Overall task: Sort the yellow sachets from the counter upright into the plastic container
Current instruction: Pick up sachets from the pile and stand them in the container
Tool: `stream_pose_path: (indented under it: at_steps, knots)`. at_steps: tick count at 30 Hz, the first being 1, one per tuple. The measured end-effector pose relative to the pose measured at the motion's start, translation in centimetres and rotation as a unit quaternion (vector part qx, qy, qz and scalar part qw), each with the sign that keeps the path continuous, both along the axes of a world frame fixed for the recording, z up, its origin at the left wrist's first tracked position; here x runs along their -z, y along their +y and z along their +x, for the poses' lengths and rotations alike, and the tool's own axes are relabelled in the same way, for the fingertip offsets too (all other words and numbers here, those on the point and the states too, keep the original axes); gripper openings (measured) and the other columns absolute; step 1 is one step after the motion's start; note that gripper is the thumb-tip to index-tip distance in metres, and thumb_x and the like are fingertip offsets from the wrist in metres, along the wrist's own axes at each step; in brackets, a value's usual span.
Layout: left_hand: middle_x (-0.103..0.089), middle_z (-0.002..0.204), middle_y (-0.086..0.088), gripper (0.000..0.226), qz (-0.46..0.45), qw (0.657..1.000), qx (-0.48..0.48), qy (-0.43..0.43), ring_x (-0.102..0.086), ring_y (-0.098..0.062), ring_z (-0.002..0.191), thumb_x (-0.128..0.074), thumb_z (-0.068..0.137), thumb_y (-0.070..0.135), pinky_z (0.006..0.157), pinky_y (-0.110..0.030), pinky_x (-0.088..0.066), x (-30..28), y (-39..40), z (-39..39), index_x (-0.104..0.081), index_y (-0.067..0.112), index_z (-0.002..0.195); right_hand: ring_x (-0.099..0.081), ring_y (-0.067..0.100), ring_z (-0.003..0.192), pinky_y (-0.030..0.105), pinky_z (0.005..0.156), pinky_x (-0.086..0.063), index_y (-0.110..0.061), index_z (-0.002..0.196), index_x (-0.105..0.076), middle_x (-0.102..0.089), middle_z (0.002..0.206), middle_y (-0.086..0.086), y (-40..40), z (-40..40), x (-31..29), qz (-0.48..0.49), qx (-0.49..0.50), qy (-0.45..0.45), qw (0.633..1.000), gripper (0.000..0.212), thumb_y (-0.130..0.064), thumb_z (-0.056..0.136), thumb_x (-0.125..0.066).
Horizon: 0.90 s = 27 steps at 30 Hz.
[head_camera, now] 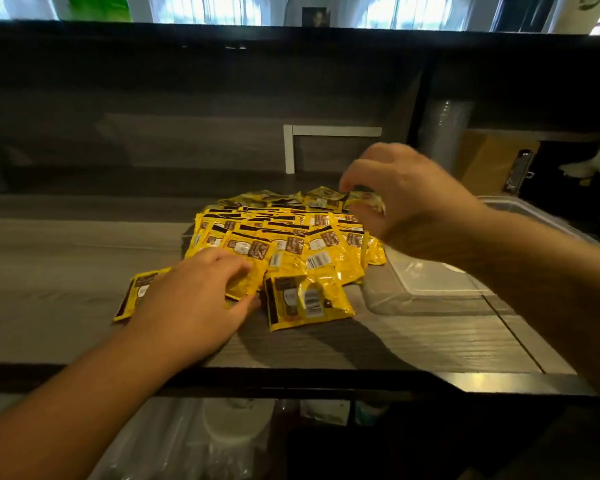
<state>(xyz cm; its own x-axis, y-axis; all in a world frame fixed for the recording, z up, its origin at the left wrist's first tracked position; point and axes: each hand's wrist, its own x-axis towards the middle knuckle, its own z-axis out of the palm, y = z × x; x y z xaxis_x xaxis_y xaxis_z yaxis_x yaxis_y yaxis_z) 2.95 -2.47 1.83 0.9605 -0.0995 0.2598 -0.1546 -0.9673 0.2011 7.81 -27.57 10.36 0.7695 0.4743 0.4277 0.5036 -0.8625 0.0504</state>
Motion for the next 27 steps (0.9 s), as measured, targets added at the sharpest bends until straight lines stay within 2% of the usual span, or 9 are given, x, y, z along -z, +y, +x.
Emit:
stream_pose_path:
  at_steps: [3, 7, 13, 15, 17, 19, 21, 25, 27]
  knots:
    - [-0.056, 0.128, 0.014, 0.044, -0.038, 0.999, -0.002, -0.034, -0.052, -0.01, 0.111, -0.069, 0.083, 0.055, 0.087, -0.035, -0.049, 0.7, 0.4, -0.1, -0.06, 0.04, 0.123, -0.043, 0.013, 0.12, 0.03, 0.091, -0.043, -0.037, 0.13, -0.05, -0.05, 0.128, -0.01, 3.3, -2.7, 2.3, -0.069, -0.057, 0.105, 0.99, 0.039, -0.046, 0.092, -0.056]
    - [-0.061, 0.122, 0.01, 0.039, -0.054, 0.996, -0.005, -0.078, -0.056, -0.014, 0.105, -0.07, 0.085, 0.041, 0.082, -0.035, -0.049, 1.4, 0.4, 0.0, -0.06, 0.036, 0.123, -0.036, 0.02, 0.129, 0.042, 0.1, -0.043, -0.043, 0.14, -0.035, -0.042, 0.139, -0.005, 5.9, -3.6, 5.8, -0.104, -0.025, 0.22, 0.97, 0.059, -0.066, 0.088, -0.047]
    - [-0.068, 0.109, 0.011, 0.029, 0.025, 0.988, 0.031, -0.149, -0.059, -0.012, 0.104, -0.053, 0.093, 0.031, 0.096, -0.038, -0.041, 1.0, 0.1, 0.8, -0.062, 0.033, 0.121, -0.032, 0.025, 0.127, 0.05, 0.099, -0.042, -0.056, 0.14, -0.011, -0.035, 0.137, 0.001, 7.2, -4.9, 8.4, -0.064, 0.003, 0.195, 0.979, 0.064, -0.076, 0.085, -0.035]
    - [-0.072, 0.099, 0.006, 0.032, 0.007, 0.98, 0.049, -0.193, -0.064, -0.017, 0.094, -0.059, 0.09, 0.023, 0.095, -0.044, -0.044, 0.9, -0.1, 1.1, -0.065, 0.028, 0.121, -0.031, 0.024, 0.124, 0.051, 0.099, -0.04, -0.057, 0.138, -0.015, -0.034, 0.133, 0.002, 7.6, -5.2, 9.1, -0.047, 0.013, 0.189, 0.981, 0.057, -0.071, 0.088, -0.037]
    - [-0.071, 0.082, 0.002, 0.037, -0.037, 0.967, 0.063, -0.243, -0.062, -0.019, 0.071, -0.064, 0.087, 0.012, 0.075, -0.039, -0.049, 0.7, -0.2, 1.3, -0.066, 0.022, 0.123, -0.032, 0.022, 0.12, 0.047, 0.098, -0.039, -0.052, 0.134, -0.028, -0.035, 0.127, 0.001, 7.7, -5.5, 9.6, -0.017, 0.021, 0.166, 0.986, 0.044, -0.061, 0.092, -0.038]
    - [-0.07, 0.081, 0.001, 0.037, -0.084, 0.956, 0.07, -0.271, -0.058, -0.017, 0.065, -0.062, 0.091, 0.009, 0.059, -0.032, -0.047, -0.1, -0.3, 1.7, -0.064, 0.02, 0.126, -0.034, 0.022, 0.118, 0.045, 0.096, -0.041, -0.043, 0.129, -0.039, -0.037, 0.124, 0.001, 7.6, -5.6, 10.0, 0.012, 0.026, 0.14, 0.99, 0.036, -0.051, 0.095, -0.037]
    - [-0.072, 0.093, 0.001, 0.033, -0.105, 0.955, 0.081, -0.264, -0.064, -0.019, 0.077, -0.058, 0.094, 0.012, 0.06, -0.032, -0.051, -0.7, -0.6, 2.2, -0.063, 0.022, 0.126, -0.035, 0.02, 0.117, 0.044, 0.096, -0.041, -0.037, 0.127, -0.043, -0.039, 0.127, 0.0, 7.4, -5.6, 10.1, 0.031, 0.031, 0.135, 0.99, 0.036, -0.047, 0.094, -0.033]
    - [-0.061, 0.122, 0.01, 0.032, -0.058, 0.988, 0.128, -0.071, -0.055, -0.011, 0.111, -0.056, 0.093, 0.03, 0.09, -0.037, -0.053, -0.2, -1.3, 3.0, -0.061, 0.033, 0.124, -0.044, 0.021, 0.111, 0.041, 0.092, -0.044, -0.034, 0.127, -0.048, -0.047, 0.124, 0.0, 7.2, -5.4, 10.2, 0.05, 0.022, 0.131, 0.99, 0.045, -0.045, 0.091, -0.023]
    - [-0.051, 0.136, 0.011, 0.045, -0.047, 0.984, 0.169, -0.02, -0.046, -0.011, 0.124, -0.063, 0.087, 0.027, 0.102, -0.038, -0.047, 0.1, -0.9, 3.2, -0.056, 0.034, 0.131, -0.047, 0.017, 0.108, 0.034, 0.089, -0.044, -0.034, 0.125, -0.052, -0.05, 0.121, -0.002, 7.0, -5.3, 10.2, 0.095, 0.014, 0.12, 0.988, 0.041, -0.044, 0.093, -0.028]
